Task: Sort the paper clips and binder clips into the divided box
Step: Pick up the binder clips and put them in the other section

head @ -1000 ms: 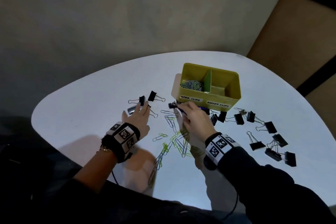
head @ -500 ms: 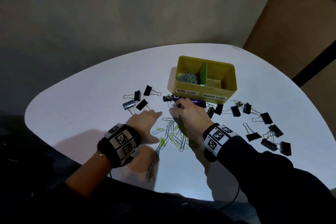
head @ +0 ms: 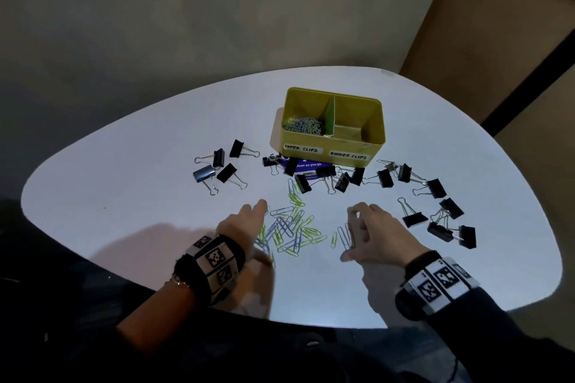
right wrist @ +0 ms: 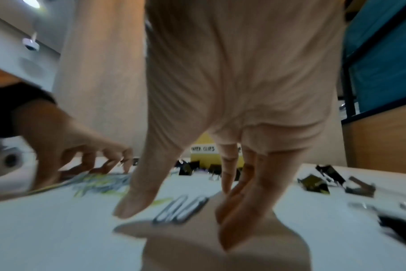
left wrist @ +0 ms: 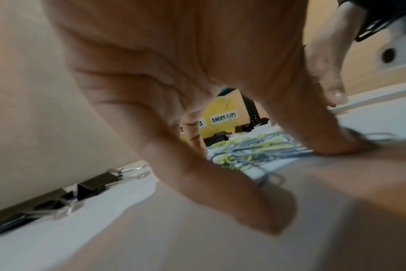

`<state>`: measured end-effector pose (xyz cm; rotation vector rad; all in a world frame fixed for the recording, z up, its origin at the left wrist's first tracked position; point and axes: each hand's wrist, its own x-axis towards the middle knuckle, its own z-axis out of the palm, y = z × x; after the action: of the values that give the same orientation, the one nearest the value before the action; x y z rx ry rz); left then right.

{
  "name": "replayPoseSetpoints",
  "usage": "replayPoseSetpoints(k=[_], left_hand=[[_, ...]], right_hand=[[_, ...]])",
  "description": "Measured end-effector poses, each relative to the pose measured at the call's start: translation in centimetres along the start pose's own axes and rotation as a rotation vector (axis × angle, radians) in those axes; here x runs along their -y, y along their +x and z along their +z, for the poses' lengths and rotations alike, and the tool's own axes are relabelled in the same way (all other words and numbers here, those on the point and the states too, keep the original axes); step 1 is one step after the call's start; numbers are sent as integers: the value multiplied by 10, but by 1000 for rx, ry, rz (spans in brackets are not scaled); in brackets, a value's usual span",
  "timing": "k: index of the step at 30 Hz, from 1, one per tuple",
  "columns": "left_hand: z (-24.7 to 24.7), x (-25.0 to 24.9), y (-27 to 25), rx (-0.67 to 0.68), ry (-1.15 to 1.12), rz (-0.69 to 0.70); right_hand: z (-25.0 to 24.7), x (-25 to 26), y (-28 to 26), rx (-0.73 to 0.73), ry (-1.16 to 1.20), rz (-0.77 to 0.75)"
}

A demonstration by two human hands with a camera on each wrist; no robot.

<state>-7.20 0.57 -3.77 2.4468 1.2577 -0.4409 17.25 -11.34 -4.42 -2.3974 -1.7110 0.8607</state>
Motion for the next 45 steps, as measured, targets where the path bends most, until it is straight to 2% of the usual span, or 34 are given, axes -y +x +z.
replayPoseSetpoints(k=[2,5,8,13,21,24,30,34,36,39,43,45], left_hand=[[-4,-9,11,51,-78,-11],[-5,-14,19,44,-154,16],[-10,-14,17,41,-137,-18],[-4,-26,16,38,-35,-40],[-6,-26,40,-48,-240,-10],[-9,-30,44,-67,-224,-27],[-12,-25,52,-123,-338,-33],[-15,-18,55,-105,-400,1],[-17,-14,56,-80,-437,27],[-27,-8,53,-59,-596,43],[-70,-13,47,-163,-725,103],[-97,-19,53,-245,-744,134]], right_hand=[[12,5,-1,-19,97,-13],[27,25,10,-93,137,-86],[25,37,17,-144,183,-112],[19,48,17,-15,112,-95],[25,62,50,-19,138,-252],[26,62,54,-102,114,-279],[22,60,55,-234,114,-258],[-5,58,49,-235,282,-244],[-27,62,44,-257,469,-236],[-67,74,47,-328,656,-231],[-112,91,81,-533,674,-224],[-122,93,102,-526,596,-191]])
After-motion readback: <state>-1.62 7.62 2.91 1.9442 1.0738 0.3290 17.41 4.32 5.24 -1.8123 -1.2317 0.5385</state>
